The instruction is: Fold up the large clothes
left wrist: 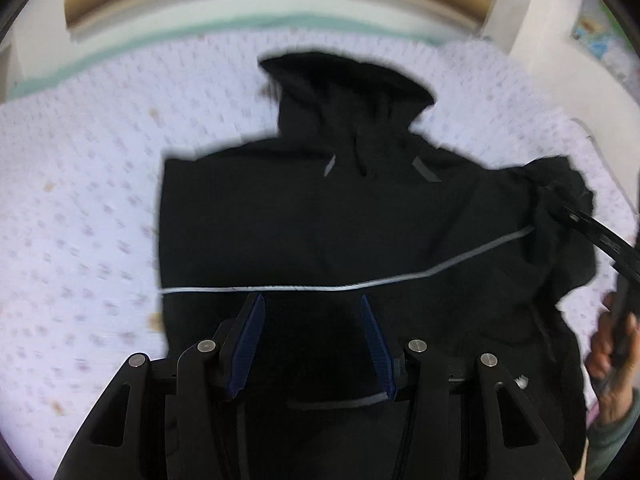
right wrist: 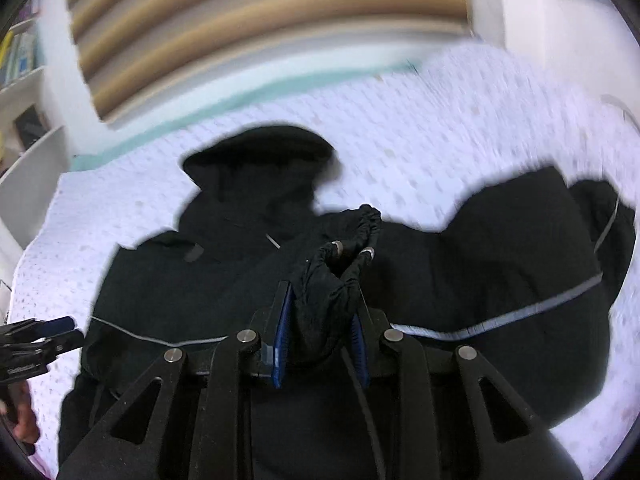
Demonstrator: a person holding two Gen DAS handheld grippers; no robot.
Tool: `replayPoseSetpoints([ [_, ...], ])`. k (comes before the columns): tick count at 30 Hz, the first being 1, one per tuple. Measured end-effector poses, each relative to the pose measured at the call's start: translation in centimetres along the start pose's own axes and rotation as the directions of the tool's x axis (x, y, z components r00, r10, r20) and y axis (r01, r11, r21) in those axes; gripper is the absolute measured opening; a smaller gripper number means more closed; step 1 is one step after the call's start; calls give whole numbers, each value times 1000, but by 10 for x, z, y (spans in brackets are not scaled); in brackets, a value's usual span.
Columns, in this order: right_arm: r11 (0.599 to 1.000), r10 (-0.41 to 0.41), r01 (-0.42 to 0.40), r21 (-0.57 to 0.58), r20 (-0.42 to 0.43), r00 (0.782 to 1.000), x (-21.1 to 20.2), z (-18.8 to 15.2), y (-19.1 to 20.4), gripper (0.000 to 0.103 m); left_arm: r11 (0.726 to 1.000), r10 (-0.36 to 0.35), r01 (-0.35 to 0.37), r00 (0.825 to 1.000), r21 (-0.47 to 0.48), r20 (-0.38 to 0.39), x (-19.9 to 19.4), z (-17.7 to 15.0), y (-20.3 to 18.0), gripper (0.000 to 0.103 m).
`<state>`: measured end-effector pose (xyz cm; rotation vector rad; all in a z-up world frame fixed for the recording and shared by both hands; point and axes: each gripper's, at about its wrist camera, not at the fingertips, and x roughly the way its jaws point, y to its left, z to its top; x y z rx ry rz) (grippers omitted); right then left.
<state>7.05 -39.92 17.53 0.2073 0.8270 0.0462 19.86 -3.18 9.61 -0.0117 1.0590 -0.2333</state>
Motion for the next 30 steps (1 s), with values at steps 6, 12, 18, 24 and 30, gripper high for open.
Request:
replayPoseSetpoints([
  [6,996,20,-7,91,-148,989,59,-43,-41,31,995,35,-35,999,-94,3,56,-23,17,51],
  [12,979,76,-71,189,-19,997,10,-36,-51,45,993,6,12,989,-120,147,13,-20,23,51],
  [18,998,70,-69,-11,22,997,-2,-44,19,78,989,-44,67,983,-131,177,7,-21,17,58],
  [24,963,-165,148,-224,-55,985,59,-91,46,75,999,43,-38,979,-26,201,53,-52,-1,59],
  [30,959,-166,158,-235,-16,986,56,-100,42,76,995,95,-94,971,-13,220,57,-54,-7,61],
])
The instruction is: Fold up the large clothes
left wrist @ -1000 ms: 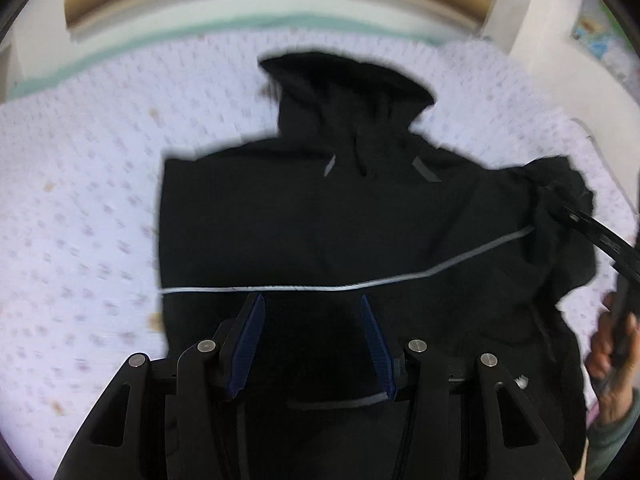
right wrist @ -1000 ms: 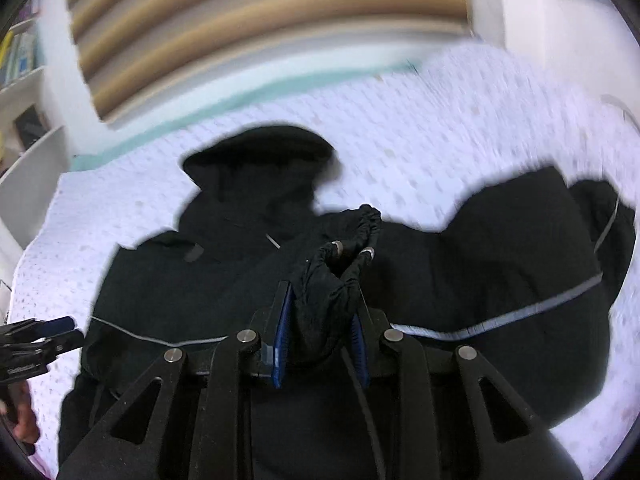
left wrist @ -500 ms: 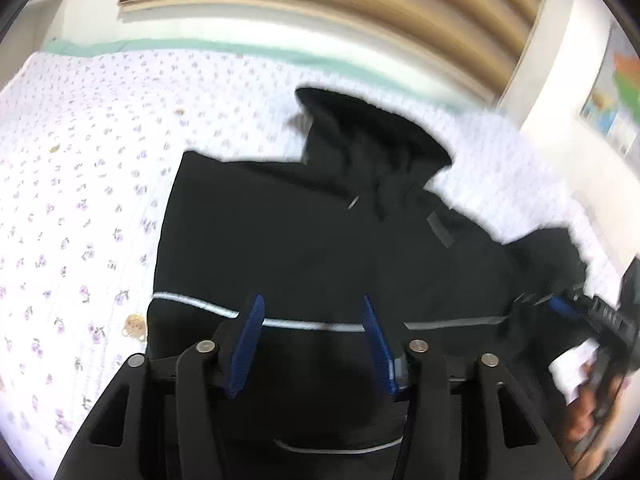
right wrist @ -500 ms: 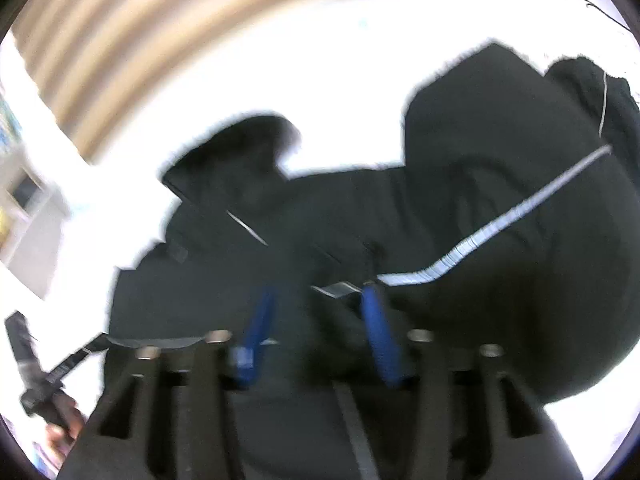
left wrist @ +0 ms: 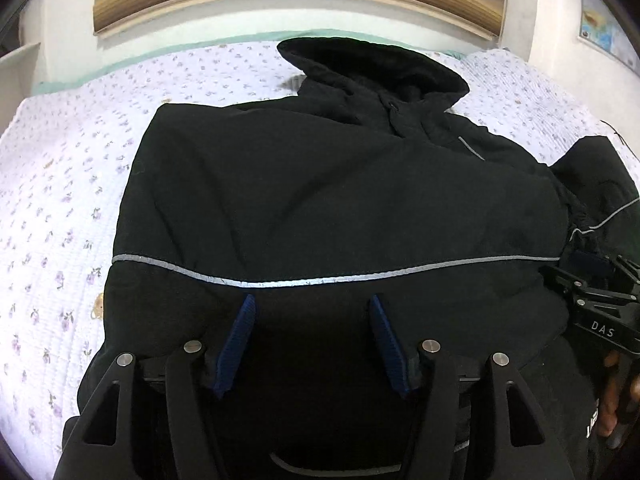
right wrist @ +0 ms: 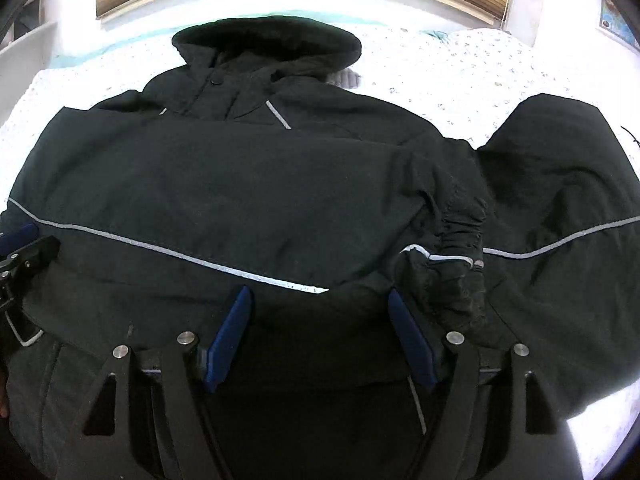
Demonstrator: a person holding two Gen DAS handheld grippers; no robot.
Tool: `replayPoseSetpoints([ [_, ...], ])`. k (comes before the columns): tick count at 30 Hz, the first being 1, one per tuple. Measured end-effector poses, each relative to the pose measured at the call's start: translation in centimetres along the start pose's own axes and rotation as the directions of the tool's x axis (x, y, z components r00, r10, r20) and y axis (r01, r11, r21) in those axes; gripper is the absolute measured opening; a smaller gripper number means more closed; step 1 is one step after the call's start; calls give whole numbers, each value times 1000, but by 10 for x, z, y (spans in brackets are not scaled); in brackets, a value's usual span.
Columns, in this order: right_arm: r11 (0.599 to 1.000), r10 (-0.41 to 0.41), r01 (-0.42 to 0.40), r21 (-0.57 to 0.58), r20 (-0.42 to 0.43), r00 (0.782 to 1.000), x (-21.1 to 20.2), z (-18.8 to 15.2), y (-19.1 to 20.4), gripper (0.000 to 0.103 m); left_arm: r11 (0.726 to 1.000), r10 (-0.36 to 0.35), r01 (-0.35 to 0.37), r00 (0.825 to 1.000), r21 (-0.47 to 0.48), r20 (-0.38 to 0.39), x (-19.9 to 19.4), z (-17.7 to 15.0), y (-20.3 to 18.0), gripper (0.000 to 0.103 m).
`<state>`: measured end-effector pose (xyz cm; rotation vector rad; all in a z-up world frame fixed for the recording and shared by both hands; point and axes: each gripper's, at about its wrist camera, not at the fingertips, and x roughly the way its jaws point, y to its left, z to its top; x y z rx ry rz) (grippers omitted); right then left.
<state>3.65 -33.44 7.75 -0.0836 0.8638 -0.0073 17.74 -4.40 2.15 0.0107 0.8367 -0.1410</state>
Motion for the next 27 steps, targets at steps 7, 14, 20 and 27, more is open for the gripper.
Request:
replayPoseSetpoints([
  [7,958,281,-280,59,-16,960,-52,0,-34,76,983,97,-98,995,153,15,-32,-4,-41,61],
  [14,917,360,-383,107,187,914,-160,-1,-136,76,958,-127,107,990,267,61,-88,26,-174,61],
  [20,937,229,-286,201,266,936,-195,-28,-238,76,933,-230,209,972,292,39,-66,43,-275,61],
  [27,914,95,-190,359,266,959,-189,-51,-347,76,957,-221,225,974,185,-42,21,23,-310,62],
])
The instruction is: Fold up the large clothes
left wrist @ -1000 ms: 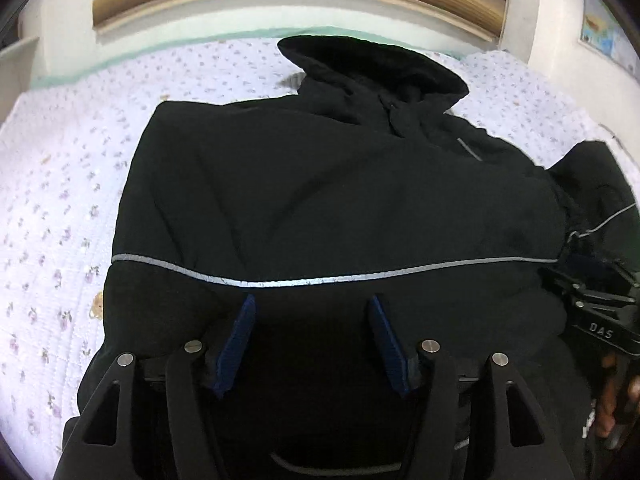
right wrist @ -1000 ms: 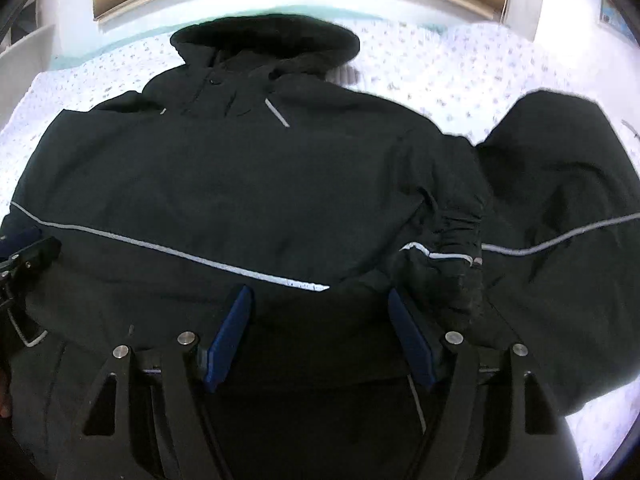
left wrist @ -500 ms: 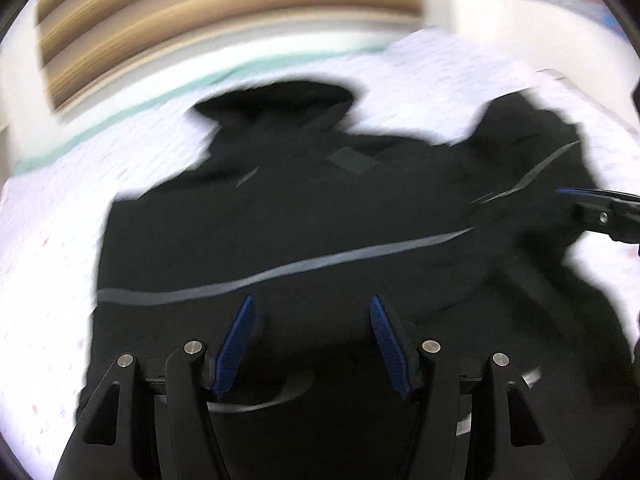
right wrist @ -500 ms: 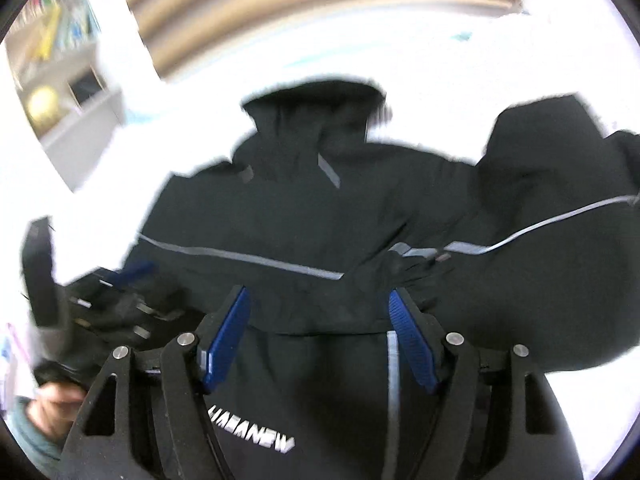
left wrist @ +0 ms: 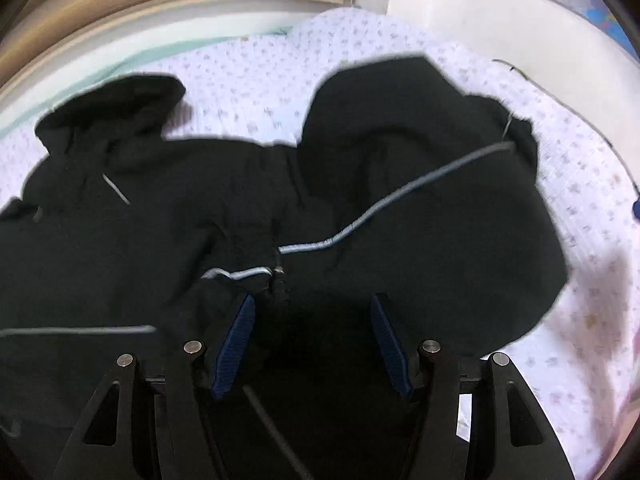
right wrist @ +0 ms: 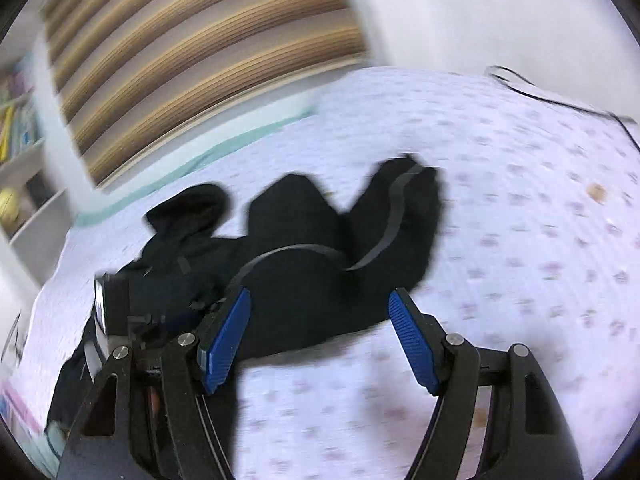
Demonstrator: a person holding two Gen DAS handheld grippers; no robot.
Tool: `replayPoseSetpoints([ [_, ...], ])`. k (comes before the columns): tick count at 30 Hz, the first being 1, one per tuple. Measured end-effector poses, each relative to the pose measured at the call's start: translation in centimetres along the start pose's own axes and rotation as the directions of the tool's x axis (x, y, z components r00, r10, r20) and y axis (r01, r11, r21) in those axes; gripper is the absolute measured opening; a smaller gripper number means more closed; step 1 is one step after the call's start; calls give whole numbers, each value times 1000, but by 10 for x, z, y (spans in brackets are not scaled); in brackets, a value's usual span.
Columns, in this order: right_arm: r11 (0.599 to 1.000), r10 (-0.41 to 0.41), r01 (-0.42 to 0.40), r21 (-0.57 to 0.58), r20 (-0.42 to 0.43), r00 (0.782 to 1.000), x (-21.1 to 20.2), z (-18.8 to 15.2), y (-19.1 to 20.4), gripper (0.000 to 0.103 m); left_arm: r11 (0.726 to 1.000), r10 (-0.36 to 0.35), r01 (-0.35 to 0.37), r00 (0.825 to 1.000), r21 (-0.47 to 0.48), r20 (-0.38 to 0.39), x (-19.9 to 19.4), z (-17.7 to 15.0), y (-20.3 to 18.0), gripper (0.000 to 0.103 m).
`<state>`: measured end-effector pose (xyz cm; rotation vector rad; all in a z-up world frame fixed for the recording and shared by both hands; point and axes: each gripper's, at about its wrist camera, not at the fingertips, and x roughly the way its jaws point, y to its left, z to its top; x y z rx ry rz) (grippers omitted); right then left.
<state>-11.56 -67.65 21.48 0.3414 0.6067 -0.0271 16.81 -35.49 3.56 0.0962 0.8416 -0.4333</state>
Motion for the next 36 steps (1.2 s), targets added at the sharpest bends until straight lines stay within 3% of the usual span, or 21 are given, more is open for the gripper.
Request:
replayPoseSetpoints([
  [6,996,-72,72,57,5,997,43,35,-44,76,1000,9,-10,999,26,47,1,-18,2,65],
  [10,988,-132,134,71,-34,991,88,55,-55,76,1000,1,-2,998,24,63,4,-23,0,65],
  [13,983,-129,137,124,-70,989,123,64,-71,76,1000,-5,3,997,28,71,8,-21,1,66],
  [18,984,-159,166,69,-98,982,168,73,-64,76,1000,-24,22,996,17,83,9,-25,6,67],
  [19,986,-154,160,52,-112,982,176,74,-60,72,1000,-23,22,996,17,82,9,-26,6,67],
  [21,983,-179,184,24,-143,974,188,72,-54,47,1000,-23,22,996,18,83,9,-26,6,67],
  [22,983,-174,180,37,-128,976,184,69,-52,29,1000,-23,22,996,18,82,9,-26,6,67],
  [23,986,-155,160,55,-95,983,175,66,-51,25,1000,-23,21,996,18,82,9,-26,6,67],
  [27,979,-203,203,26,2,979,127,55,-42,20,1000,-10,8,997,26,79,9,-26,4,67],
  [30,963,-270,270,14,74,960,73,56,-47,19,999,20,-24,997,48,73,5,-23,-1,67],
  [33,962,-272,268,45,127,954,21,56,-64,18,998,3,-9,997,68,82,-14,-14,-8,67],
  [36,955,-292,282,88,122,949,-13,51,-87,18,999,-22,15,992,52,126,-41,0,-14,67],
])
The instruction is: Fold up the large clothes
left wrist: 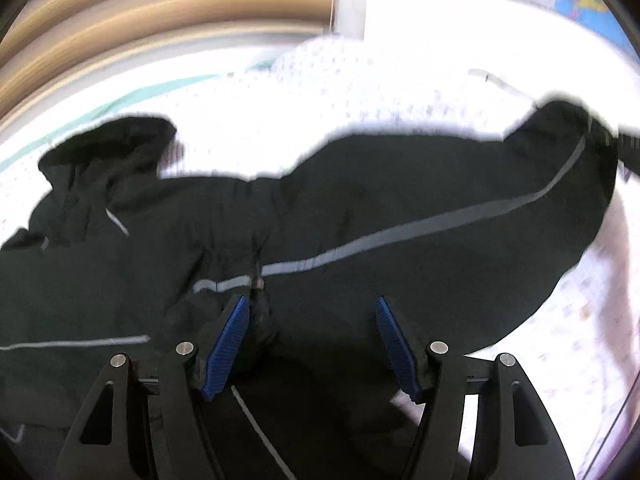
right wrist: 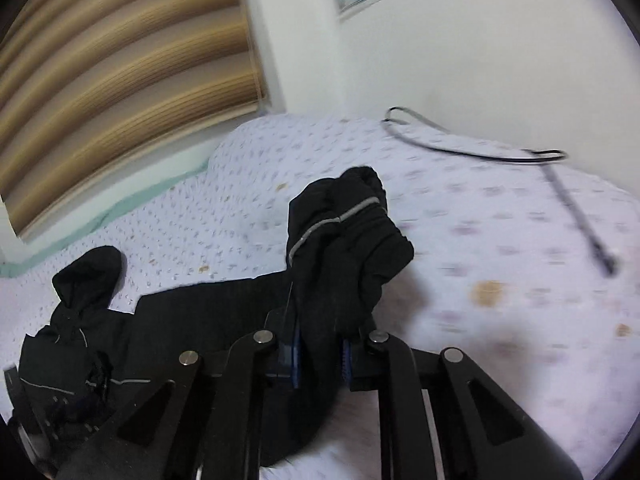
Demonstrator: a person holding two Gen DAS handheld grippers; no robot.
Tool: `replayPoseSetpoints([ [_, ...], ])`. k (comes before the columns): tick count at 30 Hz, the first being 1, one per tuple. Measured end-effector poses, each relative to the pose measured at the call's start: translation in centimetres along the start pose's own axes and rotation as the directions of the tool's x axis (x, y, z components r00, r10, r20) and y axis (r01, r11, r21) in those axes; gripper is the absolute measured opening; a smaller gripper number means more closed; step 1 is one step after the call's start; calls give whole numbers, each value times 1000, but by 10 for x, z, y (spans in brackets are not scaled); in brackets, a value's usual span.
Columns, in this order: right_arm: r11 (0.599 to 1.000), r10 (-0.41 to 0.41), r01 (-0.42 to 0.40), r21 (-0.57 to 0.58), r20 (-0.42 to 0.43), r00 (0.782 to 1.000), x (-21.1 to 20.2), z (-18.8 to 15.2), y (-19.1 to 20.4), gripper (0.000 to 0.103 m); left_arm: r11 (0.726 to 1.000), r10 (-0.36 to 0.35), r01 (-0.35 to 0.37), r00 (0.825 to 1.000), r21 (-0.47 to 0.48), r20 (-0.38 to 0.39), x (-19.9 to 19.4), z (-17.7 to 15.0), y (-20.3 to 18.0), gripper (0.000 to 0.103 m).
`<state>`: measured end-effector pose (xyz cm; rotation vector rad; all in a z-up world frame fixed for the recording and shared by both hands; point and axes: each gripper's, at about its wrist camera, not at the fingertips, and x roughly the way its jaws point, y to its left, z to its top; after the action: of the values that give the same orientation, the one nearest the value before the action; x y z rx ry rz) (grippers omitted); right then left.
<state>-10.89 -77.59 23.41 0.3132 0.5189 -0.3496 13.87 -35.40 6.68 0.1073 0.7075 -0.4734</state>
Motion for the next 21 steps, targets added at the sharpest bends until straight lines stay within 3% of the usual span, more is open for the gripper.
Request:
replayPoseSetpoints([
  [2,998,16,-14,59,-34,999,0,-5,-20,18,999,-30,30,999,-13,23,-9,14,-5,67],
  [4,997,-25,29,68,-62,998,7,-11,-29,18,997,-71,71,997,-23,4,-4,20,-7,67],
  [6,995,-40,48,92,-89,995,19,-16,-36,18,995,-99,95,989,-38,-109,25,19,-9,67],
  [8,991,-40,52,120,-103,994,29,-22,-43,18,992,-116,94,949,-89,-294,63,7,-2,67],
  [9,990,-26,40,135,-104,994,30,-23,-45,18,987,-133,93,929,-129,-344,76,0,4,67],
  [12,990,-13,29,138,-118,993,29,-22,-46,17,978,-175,132,940,-159,-293,67,3,14,67],
  [16,975,153,-134,177,-97,983,19,-15,-42,17,966,-219,176,945,-187,-244,44,9,28,67],
  [17,976,156,-138,168,-94,983,16,-13,-35,17,963,-232,190,945,-190,-230,33,11,34,67],
  [21,982,168,-160,98,-91,982,4,-7,2,17,977,-175,152,972,-150,-155,-21,17,60,67],
])
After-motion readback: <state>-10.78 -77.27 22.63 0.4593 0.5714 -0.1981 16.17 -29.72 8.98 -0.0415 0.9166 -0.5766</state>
